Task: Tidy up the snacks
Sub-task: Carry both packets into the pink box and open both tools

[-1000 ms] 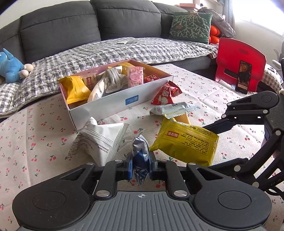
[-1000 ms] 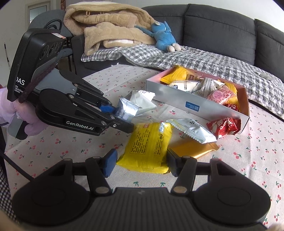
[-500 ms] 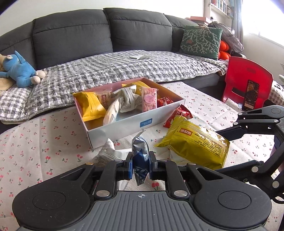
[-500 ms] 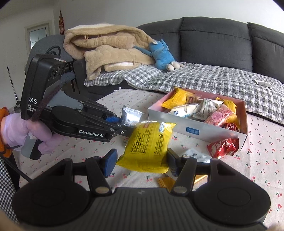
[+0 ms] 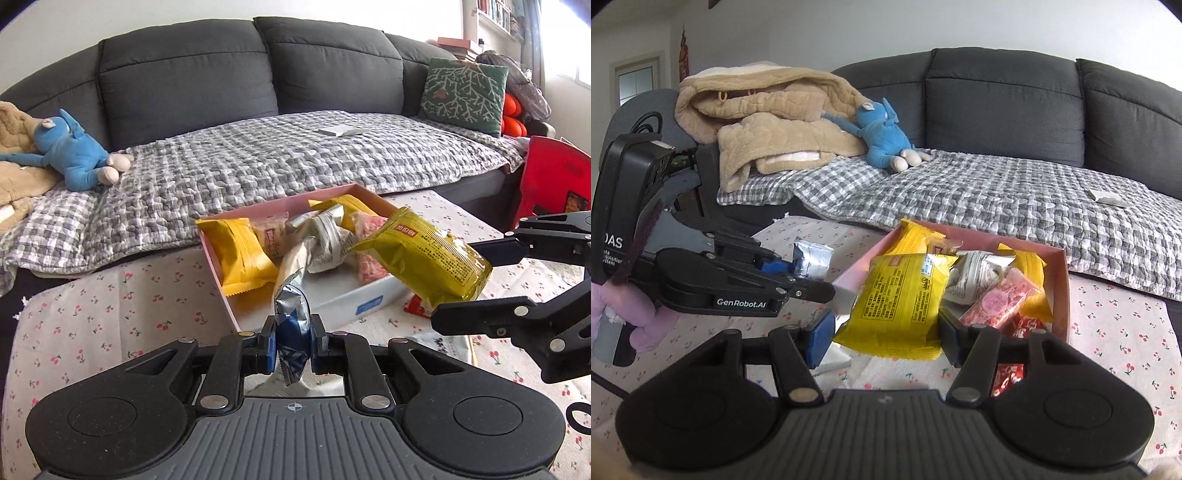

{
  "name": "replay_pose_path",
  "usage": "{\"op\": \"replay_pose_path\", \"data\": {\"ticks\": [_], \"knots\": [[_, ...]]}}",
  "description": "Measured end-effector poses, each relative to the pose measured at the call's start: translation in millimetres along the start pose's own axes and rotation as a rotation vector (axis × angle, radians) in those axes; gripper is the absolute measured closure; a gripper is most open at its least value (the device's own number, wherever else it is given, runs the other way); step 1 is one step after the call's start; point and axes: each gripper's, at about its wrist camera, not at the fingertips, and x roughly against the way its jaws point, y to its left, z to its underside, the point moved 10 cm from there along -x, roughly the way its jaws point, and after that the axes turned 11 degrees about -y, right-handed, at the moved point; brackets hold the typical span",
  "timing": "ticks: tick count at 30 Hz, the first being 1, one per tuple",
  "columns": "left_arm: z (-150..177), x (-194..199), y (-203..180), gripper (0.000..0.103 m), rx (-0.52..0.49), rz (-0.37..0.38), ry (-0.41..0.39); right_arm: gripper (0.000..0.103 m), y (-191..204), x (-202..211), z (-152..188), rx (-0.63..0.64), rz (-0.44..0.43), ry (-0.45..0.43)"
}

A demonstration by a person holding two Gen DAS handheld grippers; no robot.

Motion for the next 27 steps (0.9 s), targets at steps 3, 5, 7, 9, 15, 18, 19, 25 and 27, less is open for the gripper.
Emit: {"op": "replay_pose_path", "data": {"ticks": [3,5,7,9,15,18,19,25,27], "knots": [[-5.1,-16.5,7.8,0.088,-0.016,-0.02,0.015,0.047,-9.9,-16.3,0.8,-0.008,0.033,0.015],[-7.5,-28.6,11.0,0.088,-0.016,-0.022,0.027,0.047,-16.5,-26.5,2.8,-0.005,0.054,0.027],[-8.9,-38.8,12.3,0.088,-0.012,-0.02,0.034,0.047,-22.3,-36.1,3.5,-0.001,0.073,0.034],[-8.9,-47.8,13.0,0.088,-0.012,-0.022,0.043,0.047,-29.5,-45.8,4.7,-0.011,0.089,0.042],[-5.5,-71.1,18.9,0.087,0.002,-0.031,0.076,0.047,-44.5,-70.0,10.2,-0.036,0.125,0.059],[-6.4,-78.2,22.3,0.087,0.028,-0.025,0.077,0.047,-49.2,-76.4,10.3,-0.057,0.135,0.055],[-7.1,-79.8,23.6,0.087,0.034,-0.026,0.076,0.047,-50.0,-78.0,10.2,-0.062,0.137,0.054],[-8.3,-83.1,25.8,0.084,0.039,-0.02,0.062,0.042,-49.5,-82.3,6.5,-0.065,0.137,0.038],[-9.1,-82.8,25.4,0.082,0.047,-0.008,0.057,0.035,-49.4,-82.4,4.6,-0.068,0.134,0.032]]}}
